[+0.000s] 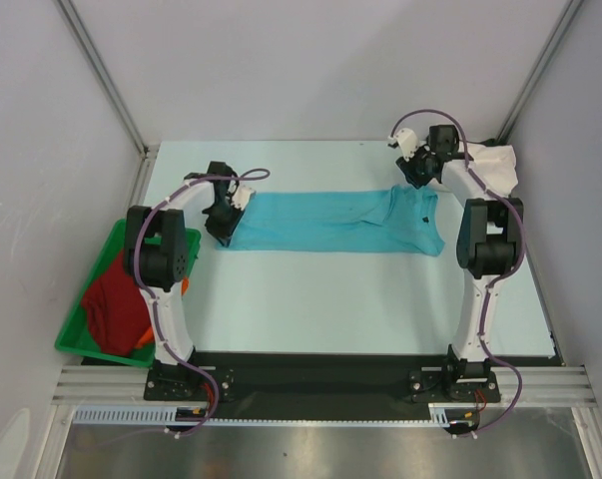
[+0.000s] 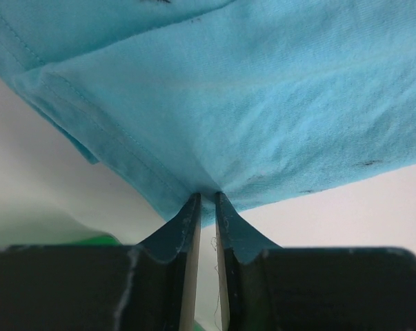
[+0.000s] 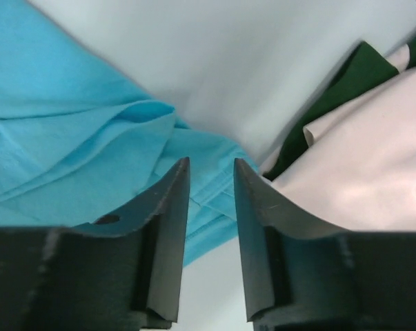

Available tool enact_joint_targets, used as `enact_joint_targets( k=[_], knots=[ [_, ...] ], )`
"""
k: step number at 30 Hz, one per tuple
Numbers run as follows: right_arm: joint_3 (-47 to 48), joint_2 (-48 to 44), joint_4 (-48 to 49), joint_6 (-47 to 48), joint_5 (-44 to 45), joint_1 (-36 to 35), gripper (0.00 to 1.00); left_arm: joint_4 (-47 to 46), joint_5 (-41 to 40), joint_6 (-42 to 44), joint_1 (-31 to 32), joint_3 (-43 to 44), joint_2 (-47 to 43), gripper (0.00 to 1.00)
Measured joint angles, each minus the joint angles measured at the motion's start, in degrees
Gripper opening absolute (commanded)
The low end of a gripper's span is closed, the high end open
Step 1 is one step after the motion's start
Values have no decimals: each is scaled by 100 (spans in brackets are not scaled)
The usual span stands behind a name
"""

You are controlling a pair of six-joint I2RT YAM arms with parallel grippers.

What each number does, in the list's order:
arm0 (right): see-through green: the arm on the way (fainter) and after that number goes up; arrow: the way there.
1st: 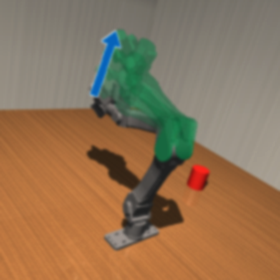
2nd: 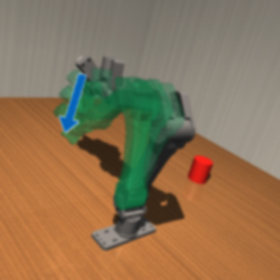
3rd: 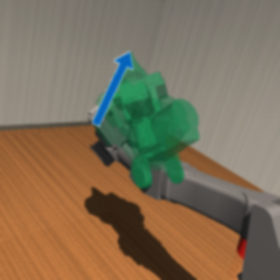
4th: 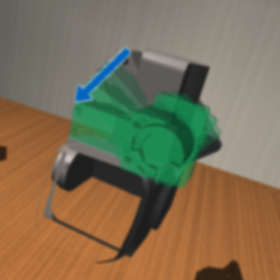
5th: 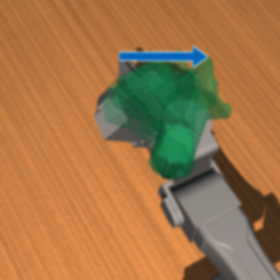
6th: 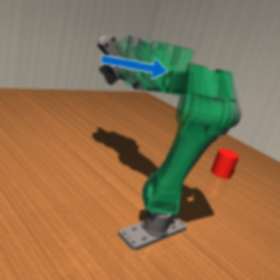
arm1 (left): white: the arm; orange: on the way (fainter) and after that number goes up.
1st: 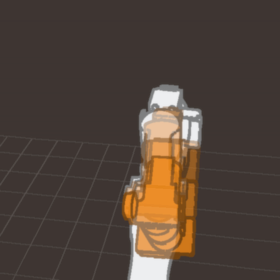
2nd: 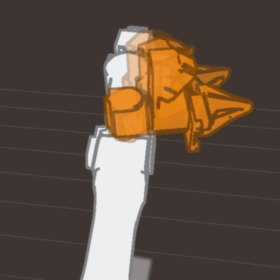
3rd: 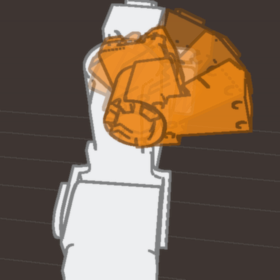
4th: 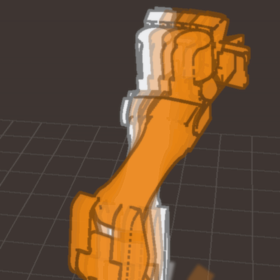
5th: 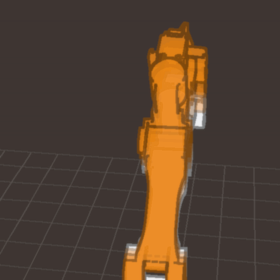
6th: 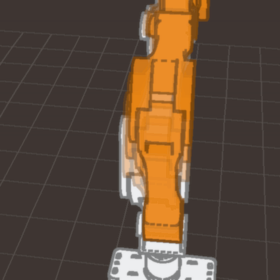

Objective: Fold and stack the t-shirts
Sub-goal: Fold the tshirt

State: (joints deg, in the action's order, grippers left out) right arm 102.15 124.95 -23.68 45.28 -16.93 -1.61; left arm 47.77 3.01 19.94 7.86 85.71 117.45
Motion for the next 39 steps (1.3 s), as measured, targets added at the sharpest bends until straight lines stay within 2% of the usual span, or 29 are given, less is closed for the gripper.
enact_joint_targets(
  k=[6, 18, 29, 39],
  knots=[
    [-13, -203, -197, -28, -179, 120, 39, -31, -28, 0, 0, -20, 0, 18],
    [-197, -337, -2371, 345, -1355, -249, 40, -245, -68, 0, 2, -227, -125, 18],
    [-149, 33, -2732, 505, -1438, -476, 39, -378, -140, 0, 28, -354, -210, 17],
    [-13, 240, -2573, 470, -1252, -595, 39, -378, -144, -2, 28, -354, -210, 17]
  ],
)
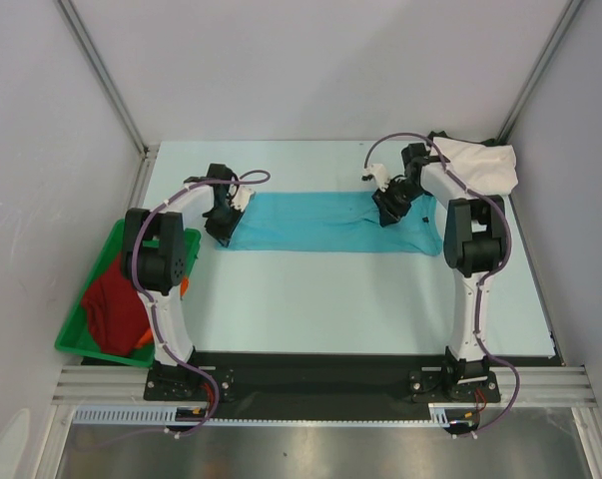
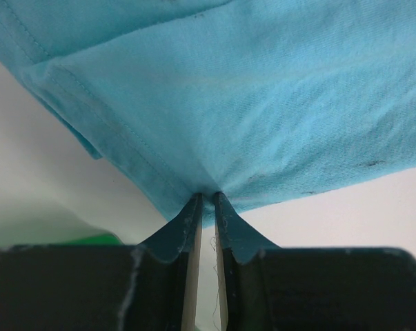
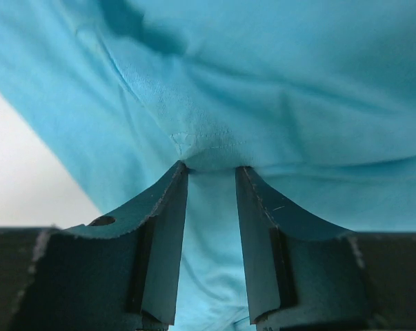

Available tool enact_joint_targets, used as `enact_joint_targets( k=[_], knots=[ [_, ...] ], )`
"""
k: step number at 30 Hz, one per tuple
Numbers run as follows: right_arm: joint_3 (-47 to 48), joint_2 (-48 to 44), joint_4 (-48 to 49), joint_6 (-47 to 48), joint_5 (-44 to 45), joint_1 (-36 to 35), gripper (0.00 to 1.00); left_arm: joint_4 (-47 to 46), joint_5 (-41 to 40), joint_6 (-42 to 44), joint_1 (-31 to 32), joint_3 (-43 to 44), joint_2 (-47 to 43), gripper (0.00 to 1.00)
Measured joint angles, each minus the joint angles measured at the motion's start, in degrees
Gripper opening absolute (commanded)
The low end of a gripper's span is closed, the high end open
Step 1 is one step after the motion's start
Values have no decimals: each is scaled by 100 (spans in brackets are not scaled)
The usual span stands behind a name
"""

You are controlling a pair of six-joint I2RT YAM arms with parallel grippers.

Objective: Fold and stack the t-shirts
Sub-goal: Fold the tshirt

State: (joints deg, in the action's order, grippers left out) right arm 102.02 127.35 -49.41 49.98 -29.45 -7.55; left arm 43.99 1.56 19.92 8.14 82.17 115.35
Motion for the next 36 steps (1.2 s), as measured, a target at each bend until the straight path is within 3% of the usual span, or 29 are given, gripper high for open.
enact_joint_targets(
  k=[9, 16, 18, 24, 32, 36],
  knots=[
    [1237, 398, 485, -354, 153, -153, 39, 0, 2, 2, 0, 0, 0, 18],
    [1674, 179, 1244, -857, 496, -160, 41, 278, -2, 208, 22, 68, -103, 66],
    [1303, -107, 1360, -992, 566, -160, 42, 562, 157, 299, 22, 308, -142, 70],
    [-315, -1338, 1449, -1231, 570, -258, 44, 1058, 664, 960, 109, 935, -459, 64],
    [-1239, -2020, 1408, -1294, 636, -402, 44, 1056, 442, 2269, 586, -271, -765, 58],
    [-1394, -2116, 1392, -1292, 717, -400, 45, 973, 247, 2590, 656, -409, -741, 58]
  ],
)
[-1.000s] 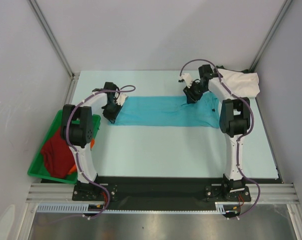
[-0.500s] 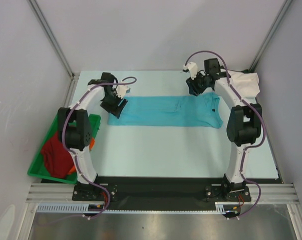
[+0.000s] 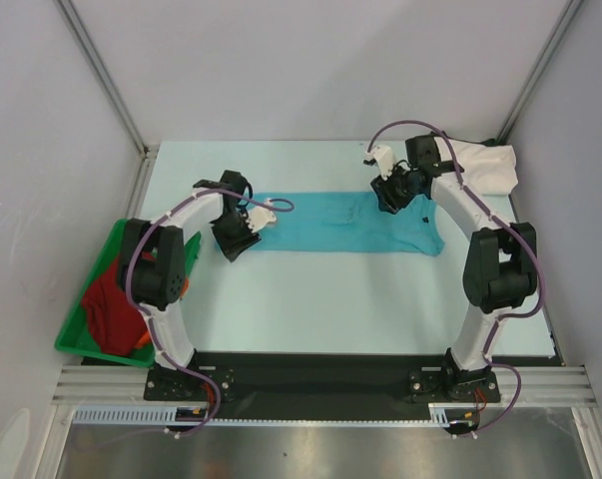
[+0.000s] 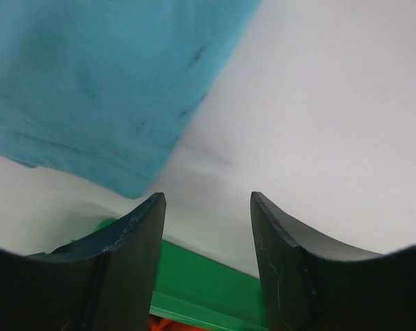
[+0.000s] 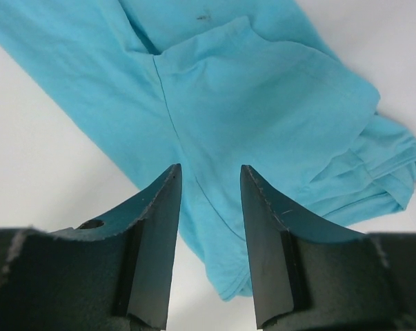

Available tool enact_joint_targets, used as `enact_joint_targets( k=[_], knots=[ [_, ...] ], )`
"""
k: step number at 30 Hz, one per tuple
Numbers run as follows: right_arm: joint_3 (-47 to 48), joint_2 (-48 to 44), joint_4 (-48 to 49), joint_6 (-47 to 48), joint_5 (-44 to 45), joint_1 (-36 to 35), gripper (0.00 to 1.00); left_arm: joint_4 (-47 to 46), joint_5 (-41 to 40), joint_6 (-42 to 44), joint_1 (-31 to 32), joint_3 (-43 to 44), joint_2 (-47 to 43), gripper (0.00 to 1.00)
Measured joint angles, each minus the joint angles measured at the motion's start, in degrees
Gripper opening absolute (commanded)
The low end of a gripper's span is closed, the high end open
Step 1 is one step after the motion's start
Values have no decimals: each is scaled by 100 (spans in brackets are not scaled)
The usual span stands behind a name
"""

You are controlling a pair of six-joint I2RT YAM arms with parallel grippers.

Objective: Fold and stack the t-shirts
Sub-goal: Fold the tshirt

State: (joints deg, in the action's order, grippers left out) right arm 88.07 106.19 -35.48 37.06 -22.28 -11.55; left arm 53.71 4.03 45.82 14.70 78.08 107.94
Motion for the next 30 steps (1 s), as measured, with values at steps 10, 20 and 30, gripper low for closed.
enact_joint_targets(
  k=[10, 20, 30],
  knots=[
    [-476, -452, -68, 103, 157, -138, 45, -479, -348, 404, -52, 103, 363, 57],
    [-481, -461, -114, 214, 280, -177, 45, -177, -411, 426, -177, 599, 933, 23],
    [-693, -393, 98, -17, 553, 212, 45, -678, -538, 625, -190, 184, 678, 0]
  ],
)
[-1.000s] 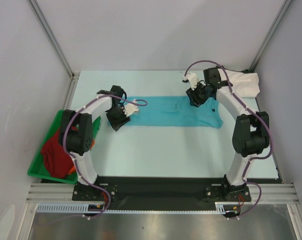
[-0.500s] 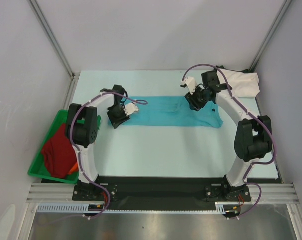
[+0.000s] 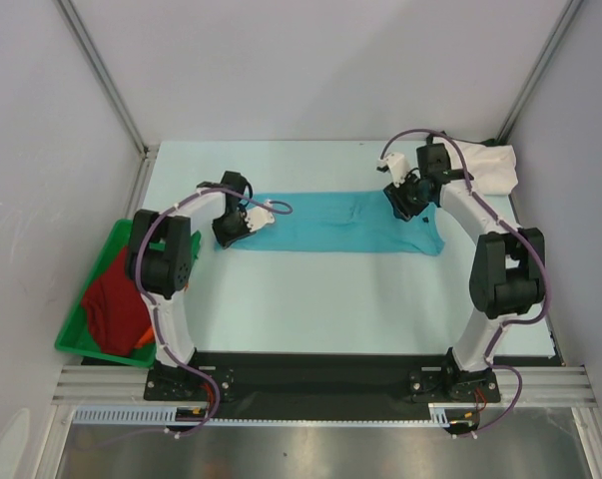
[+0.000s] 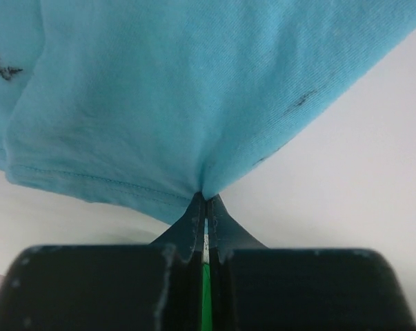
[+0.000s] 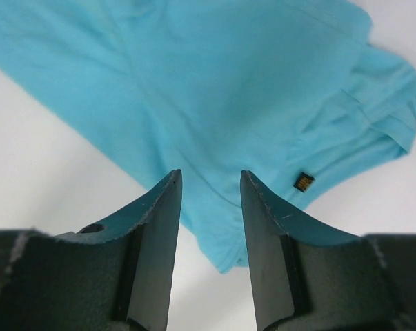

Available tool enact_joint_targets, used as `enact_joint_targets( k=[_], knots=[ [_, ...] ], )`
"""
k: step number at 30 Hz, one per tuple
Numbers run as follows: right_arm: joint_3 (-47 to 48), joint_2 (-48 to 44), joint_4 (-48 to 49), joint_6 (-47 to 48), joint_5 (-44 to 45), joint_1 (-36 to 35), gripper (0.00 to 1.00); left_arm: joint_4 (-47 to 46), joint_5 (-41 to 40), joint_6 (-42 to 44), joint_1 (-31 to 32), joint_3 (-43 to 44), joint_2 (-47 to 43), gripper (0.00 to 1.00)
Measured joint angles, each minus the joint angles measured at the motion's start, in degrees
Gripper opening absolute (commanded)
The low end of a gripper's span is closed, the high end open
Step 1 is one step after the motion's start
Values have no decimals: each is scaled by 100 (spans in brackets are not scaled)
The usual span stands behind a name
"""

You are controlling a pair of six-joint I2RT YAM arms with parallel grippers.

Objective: Fold and stack the t-shirts
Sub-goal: Fold the tshirt

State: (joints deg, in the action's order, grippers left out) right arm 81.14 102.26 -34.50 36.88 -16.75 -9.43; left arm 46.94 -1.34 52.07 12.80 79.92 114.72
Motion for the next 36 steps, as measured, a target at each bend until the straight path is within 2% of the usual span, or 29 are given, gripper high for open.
enact_joint_targets(
  k=[9, 19, 30, 36],
  knots=[
    [358, 780, 404, -498, 629, 581, 46, -149, -111, 48, 173, -651, -437, 0],
    [831, 1532, 649, -651, 986, 662, 47, 229, -153, -46, 411, -1460, -1016, 0],
    [2031, 2524, 588, -660, 929, 612, 47, 710, -59, -409, 533, -1753, -1220, 0],
    [2841, 3147, 133, -647, 839, 472, 43, 885, 2, -610, 660, -1799, -1274, 0]
  ],
)
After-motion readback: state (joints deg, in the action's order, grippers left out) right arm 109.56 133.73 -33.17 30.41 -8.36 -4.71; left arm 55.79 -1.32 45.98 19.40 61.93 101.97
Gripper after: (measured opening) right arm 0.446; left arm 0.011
